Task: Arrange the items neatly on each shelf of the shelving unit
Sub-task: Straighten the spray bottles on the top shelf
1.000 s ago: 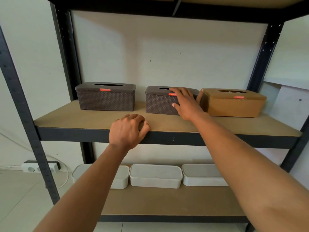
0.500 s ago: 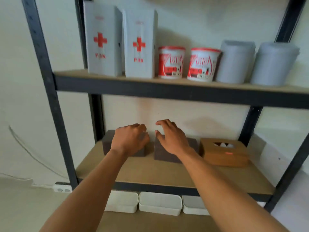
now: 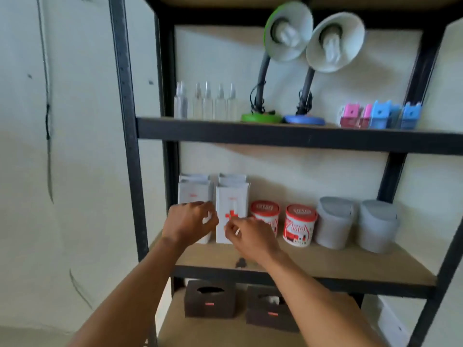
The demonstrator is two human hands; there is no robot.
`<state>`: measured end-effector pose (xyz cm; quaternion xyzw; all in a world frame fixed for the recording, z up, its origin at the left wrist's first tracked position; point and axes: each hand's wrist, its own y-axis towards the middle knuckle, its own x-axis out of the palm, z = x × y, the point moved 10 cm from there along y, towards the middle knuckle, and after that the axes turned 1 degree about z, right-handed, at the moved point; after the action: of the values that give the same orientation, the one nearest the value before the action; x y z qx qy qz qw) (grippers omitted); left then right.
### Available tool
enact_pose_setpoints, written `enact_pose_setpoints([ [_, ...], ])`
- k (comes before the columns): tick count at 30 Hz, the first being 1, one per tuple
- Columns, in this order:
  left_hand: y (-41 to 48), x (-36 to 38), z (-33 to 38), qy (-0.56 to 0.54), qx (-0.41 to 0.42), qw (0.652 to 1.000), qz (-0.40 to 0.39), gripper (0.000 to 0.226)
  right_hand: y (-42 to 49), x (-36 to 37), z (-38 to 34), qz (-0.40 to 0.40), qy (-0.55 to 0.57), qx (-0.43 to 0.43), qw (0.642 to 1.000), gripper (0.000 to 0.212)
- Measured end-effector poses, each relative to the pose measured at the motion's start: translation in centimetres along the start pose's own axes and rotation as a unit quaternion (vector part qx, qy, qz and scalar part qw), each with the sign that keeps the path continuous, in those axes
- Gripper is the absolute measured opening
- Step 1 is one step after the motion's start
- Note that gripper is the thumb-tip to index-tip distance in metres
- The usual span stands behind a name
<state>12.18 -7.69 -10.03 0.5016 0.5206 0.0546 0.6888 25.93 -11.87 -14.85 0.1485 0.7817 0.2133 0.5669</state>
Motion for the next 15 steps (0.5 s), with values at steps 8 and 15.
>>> enact_pose_setpoints([
  [8, 9.7, -10.6, -2.7, -0.018, 0.015, 0.994, 0.110, 0.021, 8.9, -15.1, -6.2, 0.121, -0.059, -0.085, 0.987, 0.026],
  [15, 13.8, -14.3, -5.5, 0.001, 0.034, 0.986, 0.166, 0.028, 15.0, -20.6, -6.4, 0.184, -0.031, -0.072, 0.980, 0.024],
])
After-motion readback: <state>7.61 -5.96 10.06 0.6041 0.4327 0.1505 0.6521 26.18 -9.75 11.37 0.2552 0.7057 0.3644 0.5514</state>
